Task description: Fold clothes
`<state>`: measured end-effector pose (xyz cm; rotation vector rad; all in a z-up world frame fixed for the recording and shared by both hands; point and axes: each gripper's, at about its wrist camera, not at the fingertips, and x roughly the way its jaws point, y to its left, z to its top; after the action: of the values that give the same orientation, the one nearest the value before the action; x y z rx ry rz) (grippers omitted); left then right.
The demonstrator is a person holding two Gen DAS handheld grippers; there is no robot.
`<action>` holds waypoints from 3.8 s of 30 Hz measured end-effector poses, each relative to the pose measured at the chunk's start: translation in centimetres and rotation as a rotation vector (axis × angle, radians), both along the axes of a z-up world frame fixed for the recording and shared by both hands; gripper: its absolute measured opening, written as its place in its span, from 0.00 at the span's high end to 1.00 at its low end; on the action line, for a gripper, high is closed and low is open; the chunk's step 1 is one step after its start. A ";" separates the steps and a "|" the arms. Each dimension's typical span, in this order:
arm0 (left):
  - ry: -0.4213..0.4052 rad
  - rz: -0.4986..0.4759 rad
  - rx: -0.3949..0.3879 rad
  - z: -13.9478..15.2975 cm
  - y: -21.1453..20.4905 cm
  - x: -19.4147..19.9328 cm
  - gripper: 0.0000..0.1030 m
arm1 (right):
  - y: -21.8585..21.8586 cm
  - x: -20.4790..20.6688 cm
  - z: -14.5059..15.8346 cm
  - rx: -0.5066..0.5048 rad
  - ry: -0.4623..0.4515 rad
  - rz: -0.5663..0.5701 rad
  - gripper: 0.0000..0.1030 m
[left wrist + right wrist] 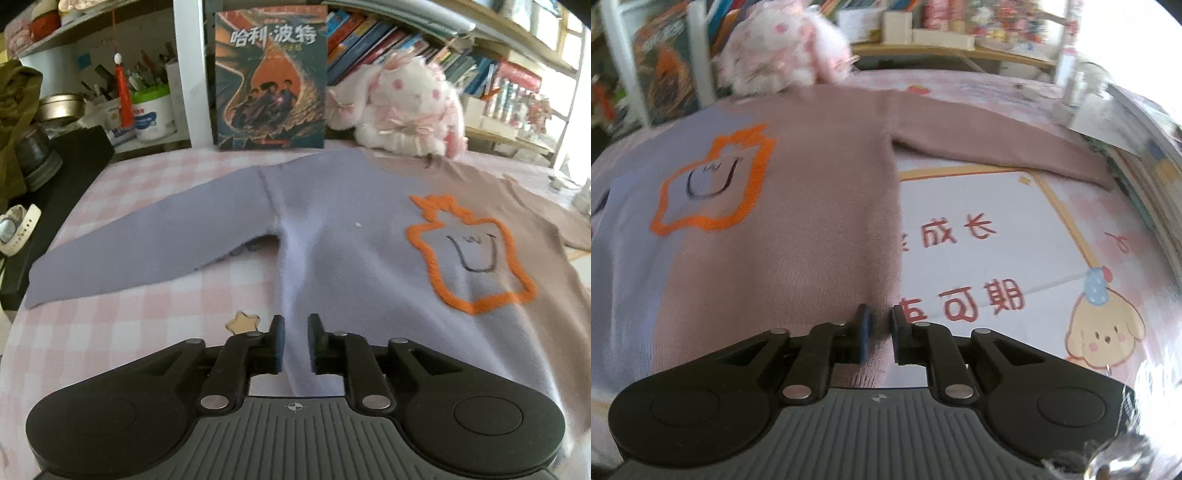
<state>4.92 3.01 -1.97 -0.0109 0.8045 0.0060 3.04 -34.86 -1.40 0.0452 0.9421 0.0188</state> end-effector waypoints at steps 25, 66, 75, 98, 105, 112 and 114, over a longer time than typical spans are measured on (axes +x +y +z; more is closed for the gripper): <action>-0.128 0.032 0.030 3.0 -8.6 -6.5 0.25 | 2.1 -4.5 4.0 -0.078 -0.265 -0.019 0.13; -0.043 -0.277 0.162 1.6 -9.8 -3.3 0.18 | 2.8 -3.8 1.0 -0.010 -0.163 -0.164 0.11; -0.021 -0.212 0.032 0.7 1.1 -1.4 0.12 | 14.2 -4.8 1.3 -0.117 -0.166 -0.126 0.10; -0.009 0.146 -0.055 -1.1 18.1 -2.3 0.12 | 26.4 -3.2 1.2 -0.173 -0.127 0.001 0.10; -0.052 0.282 -0.064 -0.9 22.2 -2.0 0.14 | 29.3 -2.8 0.8 -0.159 -0.131 0.088 0.10; -0.025 0.387 -0.173 -2.5 24.7 0.8 0.37 | 30.3 -2.7 1.1 -0.183 -0.146 0.120 0.10; -0.035 0.413 -0.183 -2.7 24.9 1.1 0.39 | 30.0 -2.7 1.3 -0.188 -0.150 0.111 0.10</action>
<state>6.07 27.94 -4.70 -0.3491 0.7537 0.3218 0.35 -4.85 -0.10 -0.1806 0.7920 0.0350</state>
